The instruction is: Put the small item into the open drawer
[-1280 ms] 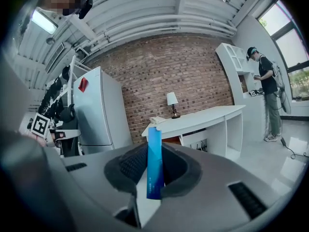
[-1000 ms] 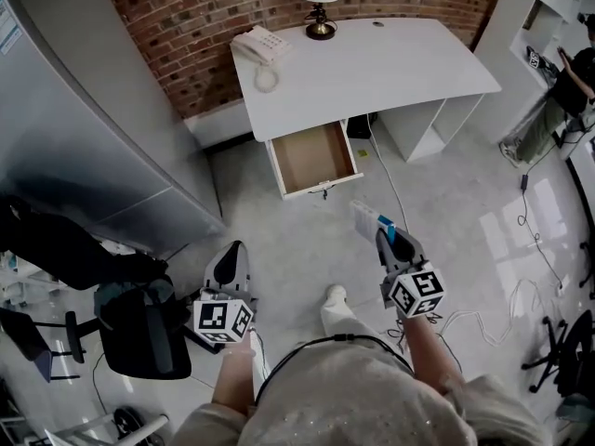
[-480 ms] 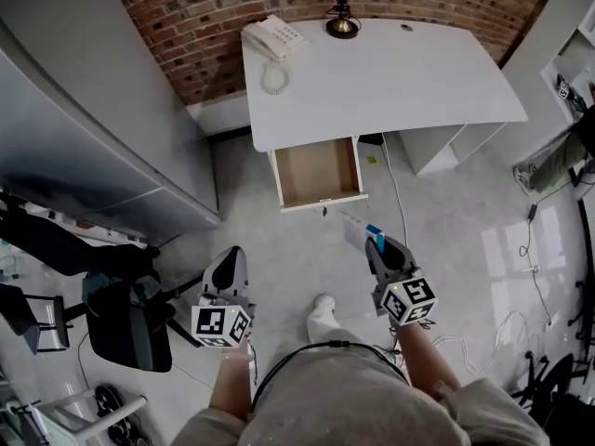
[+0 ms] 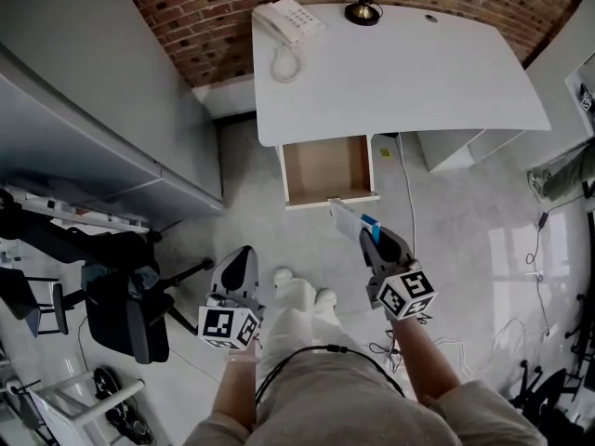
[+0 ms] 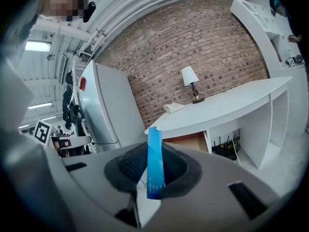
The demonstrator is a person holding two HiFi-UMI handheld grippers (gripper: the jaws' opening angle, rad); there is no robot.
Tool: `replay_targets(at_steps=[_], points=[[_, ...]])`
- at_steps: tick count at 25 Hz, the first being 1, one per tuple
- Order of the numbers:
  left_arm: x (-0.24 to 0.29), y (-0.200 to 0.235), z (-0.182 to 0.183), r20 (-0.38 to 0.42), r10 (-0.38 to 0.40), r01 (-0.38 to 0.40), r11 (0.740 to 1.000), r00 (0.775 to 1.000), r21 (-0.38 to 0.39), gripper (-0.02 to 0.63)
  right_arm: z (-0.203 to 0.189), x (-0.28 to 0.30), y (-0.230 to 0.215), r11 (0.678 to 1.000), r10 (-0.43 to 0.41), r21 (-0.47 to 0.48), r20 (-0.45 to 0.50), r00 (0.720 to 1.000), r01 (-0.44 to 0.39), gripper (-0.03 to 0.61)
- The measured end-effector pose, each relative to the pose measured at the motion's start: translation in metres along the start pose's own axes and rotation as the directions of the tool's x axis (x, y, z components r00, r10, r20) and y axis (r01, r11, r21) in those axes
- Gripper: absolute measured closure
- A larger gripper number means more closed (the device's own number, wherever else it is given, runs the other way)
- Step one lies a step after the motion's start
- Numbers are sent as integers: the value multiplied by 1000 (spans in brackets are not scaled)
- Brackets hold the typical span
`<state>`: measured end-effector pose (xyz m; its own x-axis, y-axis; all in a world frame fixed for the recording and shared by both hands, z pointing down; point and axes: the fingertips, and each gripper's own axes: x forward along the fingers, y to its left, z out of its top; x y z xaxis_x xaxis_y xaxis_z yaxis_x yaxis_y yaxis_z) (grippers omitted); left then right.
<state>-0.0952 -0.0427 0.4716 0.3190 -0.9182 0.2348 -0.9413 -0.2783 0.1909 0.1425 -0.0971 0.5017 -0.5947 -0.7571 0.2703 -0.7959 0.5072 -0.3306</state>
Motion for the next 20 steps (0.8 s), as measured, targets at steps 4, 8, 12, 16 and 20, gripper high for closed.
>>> replay_targets(at_steps=[4, 8, 12, 16, 20], points=[[18, 7, -5, -13, -23, 24, 1000, 1000, 8, 607, -6, 22, -5, 1000, -3, 9, -13, 1000, 3, 506], [40, 20, -18, -28, -44, 44, 999, 999, -8, 607, -13, 45, -10, 1000, -10, 13, -32, 999, 10, 506], [64, 31, -27, -47, -63, 62, 998, 997, -19, 607, -15, 66, -19, 999, -16, 32, -44, 999, 18, 507], [84, 40, -35, -53, -90, 89, 996, 995, -25, 607, -19, 90, -25, 998, -24, 48, -55, 998, 27, 506], [101, 47, -45, -61, -109, 107, 994, 992, -35, 607, -28, 114, -29, 999, -23, 28, -82, 996, 25, 507]])
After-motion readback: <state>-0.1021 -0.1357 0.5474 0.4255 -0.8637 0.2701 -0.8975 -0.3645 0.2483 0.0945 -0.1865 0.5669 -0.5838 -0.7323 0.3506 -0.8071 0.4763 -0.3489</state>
